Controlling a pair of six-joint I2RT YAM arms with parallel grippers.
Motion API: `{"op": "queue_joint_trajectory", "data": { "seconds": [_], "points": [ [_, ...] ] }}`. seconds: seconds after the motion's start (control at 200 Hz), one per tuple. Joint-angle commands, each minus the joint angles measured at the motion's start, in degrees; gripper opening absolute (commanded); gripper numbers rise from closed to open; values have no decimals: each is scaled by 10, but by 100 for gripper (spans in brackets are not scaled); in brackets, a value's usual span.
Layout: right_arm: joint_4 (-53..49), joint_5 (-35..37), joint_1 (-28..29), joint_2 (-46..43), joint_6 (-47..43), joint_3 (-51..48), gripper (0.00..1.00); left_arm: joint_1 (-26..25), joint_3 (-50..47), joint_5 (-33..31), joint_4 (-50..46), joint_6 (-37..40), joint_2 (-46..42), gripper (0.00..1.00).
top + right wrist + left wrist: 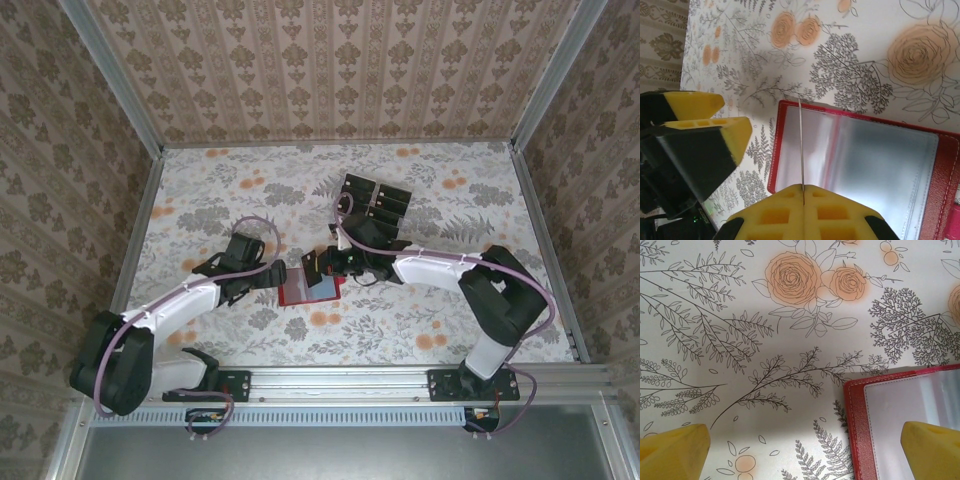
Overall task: Put the credit cards into the card holder
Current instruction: Press the card slot in the card holder.
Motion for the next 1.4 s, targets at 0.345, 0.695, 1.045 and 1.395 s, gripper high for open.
{"op": "queue_joint_trajectory", "data": {
  "seconds": [0.345, 0.695, 1.045, 1.395],
  "points": [
    [70, -20, -17, 34, 22, -62, 0, -26, 16, -5, -7, 19, 18, 100],
    [82, -21, -17, 40, 29, -67, 0, -65, 21, -8, 5, 18, 45, 100],
    [87, -20, -16, 39, 32, -73, 0, -80, 37, -70, -52, 17, 91, 100],
    [114, -29, -18, 35, 42, -83, 0, -79, 30, -80, -66, -10, 100, 100]
  ]
}}
